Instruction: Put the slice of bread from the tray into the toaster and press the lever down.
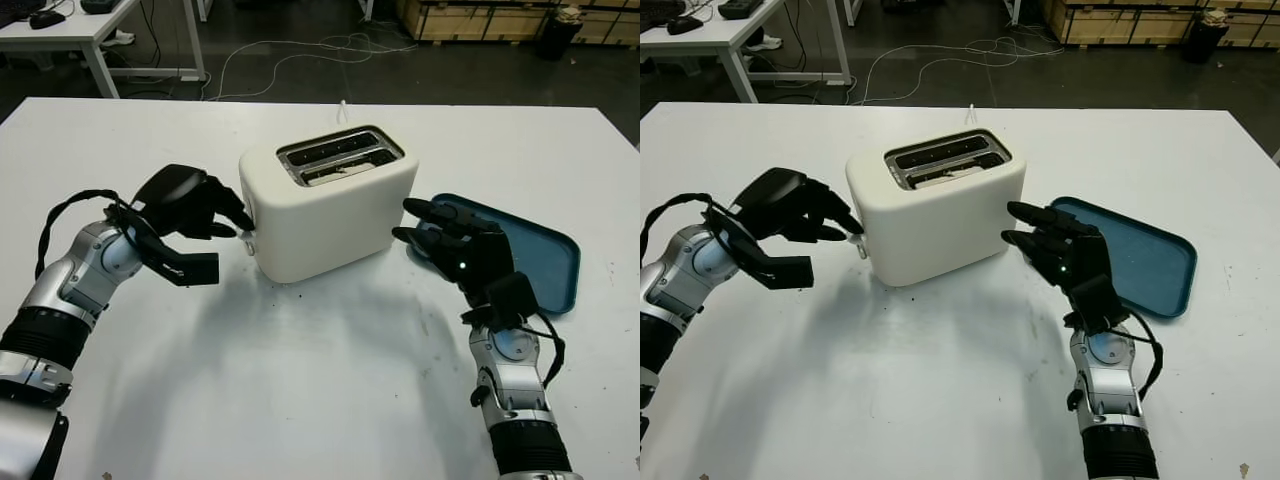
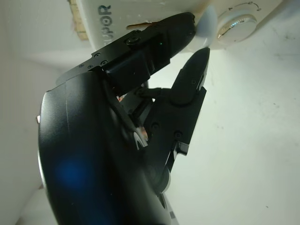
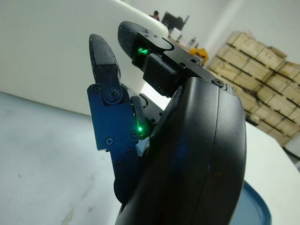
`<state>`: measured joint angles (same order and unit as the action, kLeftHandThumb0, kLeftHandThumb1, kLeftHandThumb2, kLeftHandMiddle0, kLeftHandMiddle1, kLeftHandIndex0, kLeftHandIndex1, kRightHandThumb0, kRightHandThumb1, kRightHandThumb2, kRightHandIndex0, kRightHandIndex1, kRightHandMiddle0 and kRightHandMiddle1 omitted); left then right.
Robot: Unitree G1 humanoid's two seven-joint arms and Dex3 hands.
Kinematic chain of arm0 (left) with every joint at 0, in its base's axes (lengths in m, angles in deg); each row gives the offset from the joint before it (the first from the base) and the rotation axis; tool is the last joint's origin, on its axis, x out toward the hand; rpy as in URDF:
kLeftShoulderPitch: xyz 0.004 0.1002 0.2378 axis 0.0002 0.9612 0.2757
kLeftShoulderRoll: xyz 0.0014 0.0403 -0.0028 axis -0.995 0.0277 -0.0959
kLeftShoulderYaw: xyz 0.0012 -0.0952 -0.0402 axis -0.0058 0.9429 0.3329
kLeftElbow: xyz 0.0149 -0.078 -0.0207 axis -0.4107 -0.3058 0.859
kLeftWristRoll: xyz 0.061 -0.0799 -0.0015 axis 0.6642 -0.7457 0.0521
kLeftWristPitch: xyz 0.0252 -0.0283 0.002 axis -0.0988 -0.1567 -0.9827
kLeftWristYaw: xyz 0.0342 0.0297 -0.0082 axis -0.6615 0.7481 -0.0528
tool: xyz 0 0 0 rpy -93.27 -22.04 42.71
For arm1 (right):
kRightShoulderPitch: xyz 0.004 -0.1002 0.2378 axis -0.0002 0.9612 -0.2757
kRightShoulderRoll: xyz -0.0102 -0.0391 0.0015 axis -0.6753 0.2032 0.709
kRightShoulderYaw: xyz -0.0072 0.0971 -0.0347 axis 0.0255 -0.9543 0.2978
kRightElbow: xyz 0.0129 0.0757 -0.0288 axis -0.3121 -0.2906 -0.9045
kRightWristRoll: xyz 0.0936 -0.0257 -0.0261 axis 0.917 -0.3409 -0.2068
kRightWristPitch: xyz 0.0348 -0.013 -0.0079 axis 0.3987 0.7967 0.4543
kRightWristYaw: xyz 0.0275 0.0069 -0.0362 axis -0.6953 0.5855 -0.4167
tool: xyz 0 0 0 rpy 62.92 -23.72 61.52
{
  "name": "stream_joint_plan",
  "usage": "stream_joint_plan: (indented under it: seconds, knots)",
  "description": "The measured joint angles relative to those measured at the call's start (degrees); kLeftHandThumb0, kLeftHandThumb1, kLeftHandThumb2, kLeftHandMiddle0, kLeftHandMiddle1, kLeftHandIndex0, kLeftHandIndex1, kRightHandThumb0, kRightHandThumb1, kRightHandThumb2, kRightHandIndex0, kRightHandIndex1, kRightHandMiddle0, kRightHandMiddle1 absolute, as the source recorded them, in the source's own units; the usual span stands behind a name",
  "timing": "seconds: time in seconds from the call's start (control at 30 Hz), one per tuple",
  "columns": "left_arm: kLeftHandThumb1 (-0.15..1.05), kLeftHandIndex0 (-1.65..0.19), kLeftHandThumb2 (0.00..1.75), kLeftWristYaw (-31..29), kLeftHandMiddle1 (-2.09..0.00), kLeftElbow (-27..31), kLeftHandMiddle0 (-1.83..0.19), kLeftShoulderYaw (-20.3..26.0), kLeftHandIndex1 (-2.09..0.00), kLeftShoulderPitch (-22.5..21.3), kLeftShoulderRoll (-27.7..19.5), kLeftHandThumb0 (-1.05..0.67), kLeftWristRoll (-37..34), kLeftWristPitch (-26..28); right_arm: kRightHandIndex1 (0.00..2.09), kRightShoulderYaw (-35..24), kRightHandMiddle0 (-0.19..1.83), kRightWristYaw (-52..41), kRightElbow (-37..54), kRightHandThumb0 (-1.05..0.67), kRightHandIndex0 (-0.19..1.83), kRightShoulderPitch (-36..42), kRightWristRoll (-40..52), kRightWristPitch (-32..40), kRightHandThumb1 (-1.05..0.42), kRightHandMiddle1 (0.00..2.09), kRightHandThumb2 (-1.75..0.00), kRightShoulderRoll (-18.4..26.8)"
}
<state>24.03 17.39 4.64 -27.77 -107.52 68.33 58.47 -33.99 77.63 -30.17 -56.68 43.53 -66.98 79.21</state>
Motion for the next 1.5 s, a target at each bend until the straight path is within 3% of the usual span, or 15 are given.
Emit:
stream_joint_plan:
  seconds: [0.17, 0.3, 0.5, 0.93, 1.23, 1.5]
  knots:
    - [0.83, -1.26, 0.01, -1.1, -1.47, 3.7, -0.84, 3.1, 0.0, 0.3, -0.3, -0.1, -0.4, 1.1, 0.1, 0.1, 1.03, 0.0, 0.0, -0.49, 1.14, 0.0, 0.0, 0.0, -0.92, 0.0, -0.01, 0.0]
    - [0.81, -1.25, 0.0, -1.2, -1.17, 7.3, -0.93, 6.5, 0.0, 0.3, -0.9, -0.12, -0.5, 2.8, 0.1, 0.2, 1.03, 0.0, 0.1, -0.48, 1.14, 0.0, 0.0, 0.1, -0.92, 0.0, 0.0, -0.2]
    - [0.75, -1.3, 0.0, 0.8, -1.21, 9.6, -1.02, 9.4, -0.03, 0.0, -1.3, -0.12, -0.2, 4.1, 0.11, 0.6, 1.03, 0.0, 0.4, -0.47, 1.14, 0.1, 0.0, 0.6, -0.92, 0.0, 0.0, -0.3]
    - [0.77, -1.28, 0.0, 0.2, -1.09, 9.6, -1.03, 9.5, 0.0, -0.3, -1.3, -0.13, -0.2, 3.7, 0.11, 0.8, 1.04, 0.0, 0.4, -0.47, 1.14, 0.1, 0.0, 0.9, -0.92, 0.0, 0.0, -0.3]
    - [0.78, -1.29, 0.0, -1.5, -1.28, 9.8, -0.96, 9.3, -0.01, -0.2, -3.0, -0.17, 0.7, 3.9, 0.11, 0.8, 1.03, -0.1, 0.4, -0.47, 1.13, 0.2, 0.0, 0.9, -0.92, 0.0, 0.0, -0.3]
    - [0.8, -1.27, 0.0, -5.0, -1.27, 12.0, -0.93, 9.2, 0.0, 1.2, -5.9, -0.18, 1.2, 4.2, 0.11, 0.8, 1.04, -0.1, 0.5, -0.47, 1.14, 0.3, 0.0, 1.2, -0.92, 0.0, 0.0, -0.3]
